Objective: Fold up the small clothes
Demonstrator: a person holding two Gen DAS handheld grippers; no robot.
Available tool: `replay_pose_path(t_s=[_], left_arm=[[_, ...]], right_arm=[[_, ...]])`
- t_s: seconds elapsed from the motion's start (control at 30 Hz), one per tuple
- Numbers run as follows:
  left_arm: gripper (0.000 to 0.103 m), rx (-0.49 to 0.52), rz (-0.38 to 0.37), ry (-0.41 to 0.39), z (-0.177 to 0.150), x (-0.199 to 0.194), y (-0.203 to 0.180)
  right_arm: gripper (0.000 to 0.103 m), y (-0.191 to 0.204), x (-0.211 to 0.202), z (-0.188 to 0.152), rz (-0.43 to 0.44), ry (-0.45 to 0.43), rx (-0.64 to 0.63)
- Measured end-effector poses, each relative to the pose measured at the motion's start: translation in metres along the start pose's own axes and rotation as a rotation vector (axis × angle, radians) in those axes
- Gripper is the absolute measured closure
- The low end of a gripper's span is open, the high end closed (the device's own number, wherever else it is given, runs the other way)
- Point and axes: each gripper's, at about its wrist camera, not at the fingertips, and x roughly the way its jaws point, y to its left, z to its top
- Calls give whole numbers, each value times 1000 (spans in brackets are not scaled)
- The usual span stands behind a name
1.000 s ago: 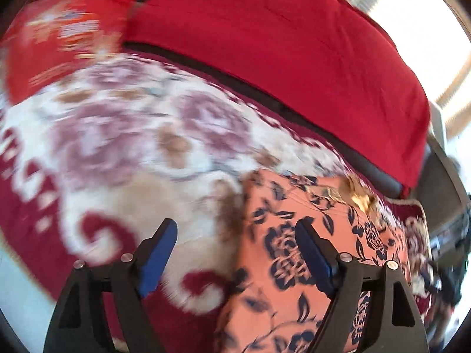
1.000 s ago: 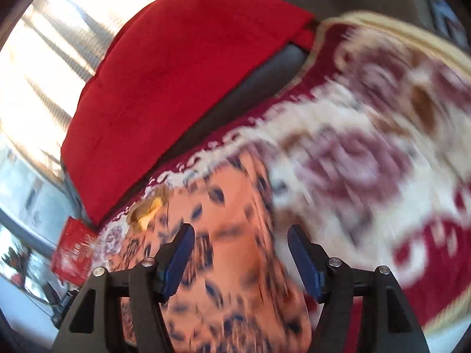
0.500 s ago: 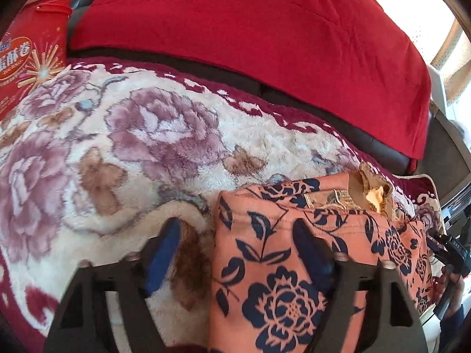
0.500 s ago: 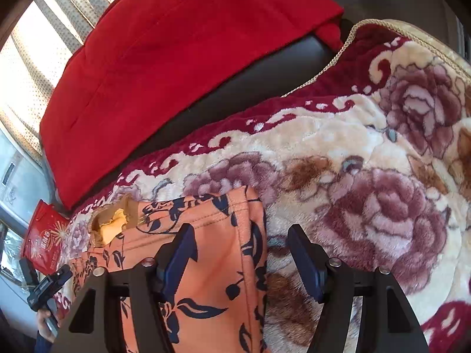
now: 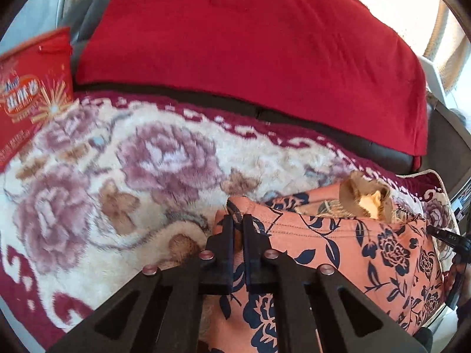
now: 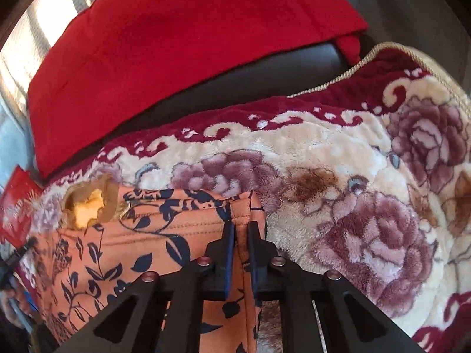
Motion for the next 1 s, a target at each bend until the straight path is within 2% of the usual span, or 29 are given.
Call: replay_pose_path(t_s=[0.2, 0.37, 0.43, 0.5, 0.57, 0.6, 0.63, 0.7, 0.73, 0.77, 0.8, 0.83, 0.9, 0.93, 1.0], left_arm=[[98, 35, 11, -112, 5, -39, -9], [98, 67, 36, -257, 18, -80, -17], [98, 63, 40, -270, 25, -78, -17], [98, 53, 64, -253, 28, -63, -15], [98, 36, 100, -179, 25, -28, -8], [97, 23, 114, -126, 22, -10, -5], [96, 5, 130, -19, 18, 19, 2], [93, -19, 170, 83, 11, 49, 10], [92, -42, 172, 127, 8, 57, 15], [91, -64, 166, 138, 8, 56, 19], [83, -91, 158, 127, 8, 50, 23], [68, -125, 147, 76, 10, 34, 27], [46, -156, 162, -5, 12, 7, 30], [40, -172, 166, -45, 11, -7, 31], [36, -197, 149, -122, 7, -41, 29]], right_arm=[[95, 9, -37, 3, -37, -106, -41], [96, 18, -74, 18, -81, -232, -78], [96, 21, -76, 26, -100, -248, -90], [95, 20, -61, 32, -77, -229, -75], [94, 15, -31, 27, -50, -171, -60], [94, 13, -14, 27, -56, -119, -51], [94, 8, 5, 24, -56, -57, -25], [93, -1, 28, 12, -61, 31, 20], [93, -1, 26, 6, -64, 26, 20], [93, 0, 19, 2, -63, 10, 15], [92, 2, 9, -2, -71, -6, 1], [92, 4, -5, -7, -93, -26, -20], [92, 6, -27, -15, -102, -51, -27], [92, 6, -38, -19, -89, -62, -26], [90, 10, -64, -28, -35, -93, -18]])
